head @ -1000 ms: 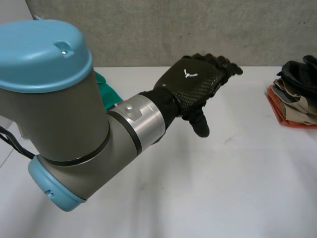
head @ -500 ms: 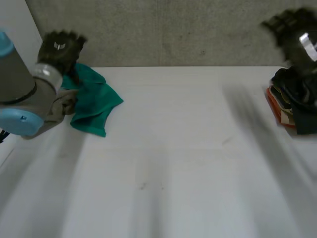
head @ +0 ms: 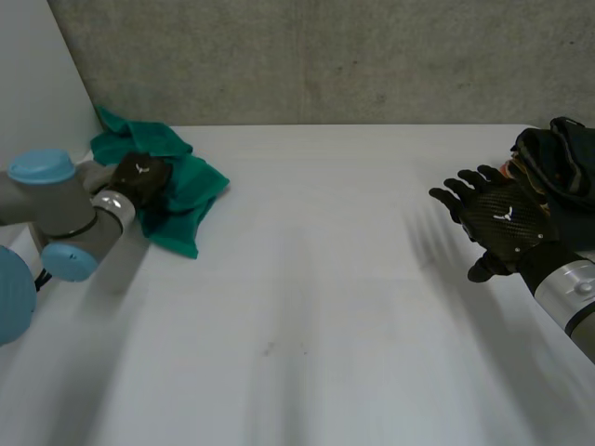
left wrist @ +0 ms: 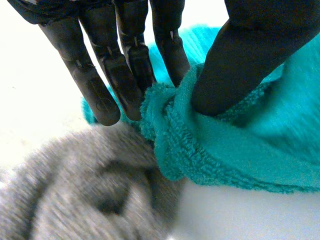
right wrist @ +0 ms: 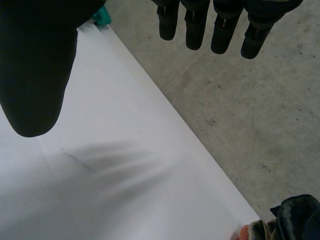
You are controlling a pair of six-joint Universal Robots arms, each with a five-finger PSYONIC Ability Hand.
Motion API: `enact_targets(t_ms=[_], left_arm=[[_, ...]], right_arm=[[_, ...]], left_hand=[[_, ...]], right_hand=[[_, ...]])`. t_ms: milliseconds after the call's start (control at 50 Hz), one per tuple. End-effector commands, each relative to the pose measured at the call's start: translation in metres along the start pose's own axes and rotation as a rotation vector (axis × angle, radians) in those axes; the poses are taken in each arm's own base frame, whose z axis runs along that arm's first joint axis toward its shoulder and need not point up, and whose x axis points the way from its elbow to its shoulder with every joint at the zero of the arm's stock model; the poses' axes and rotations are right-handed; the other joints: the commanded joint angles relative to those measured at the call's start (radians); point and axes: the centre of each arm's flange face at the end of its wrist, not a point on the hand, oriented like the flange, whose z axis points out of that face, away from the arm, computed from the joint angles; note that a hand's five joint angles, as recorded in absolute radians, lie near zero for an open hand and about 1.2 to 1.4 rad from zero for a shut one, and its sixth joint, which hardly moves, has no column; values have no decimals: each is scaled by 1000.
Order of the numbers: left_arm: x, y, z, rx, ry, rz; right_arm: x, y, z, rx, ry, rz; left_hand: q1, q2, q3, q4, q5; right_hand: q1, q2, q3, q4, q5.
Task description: Fold the laundry.
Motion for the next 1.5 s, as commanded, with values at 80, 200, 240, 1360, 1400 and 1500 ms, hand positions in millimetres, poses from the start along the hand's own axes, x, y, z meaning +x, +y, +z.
enact_targets(t_ms=[80, 200, 240, 1360, 1400, 1500], left_arm=[[11, -132, -54, 162, -31, -202], [54, -221, -121, 323, 133, -458], [84, -238, -143, 335, 229, -541], [93, -79, -92, -13, 382, -202], [93, -83, -96, -10, 383, -209], [89, -94, -104, 3, 378, -232]], right_arm=[[16, -15, -3, 12, 104, -28], [29, -29, -7, 31, 187, -53], [31, -31, -8, 28, 204, -55], [-131, -37, -82, -306, -425, 123], [-138, -30, -81, -325, -437, 121], [-141, -16, -70, -313, -377, 95]], left_hand=[[289, 229, 221, 200, 253], [289, 229, 221, 200, 253], [289, 229, 221, 200, 253], [-859, -919, -927, -948, -894], [-859, -919, -927, -948, -894], [-853, -913, -921, -942, -889]], right_hand=[[-59, -44, -39, -39, -50], [-59, -44, -39, -39, -50], [-59, -44, -39, -39, -50], [-17, -2, 3, 3, -8], [48, 63, 68, 68, 57], [235, 250, 255, 255, 244]])
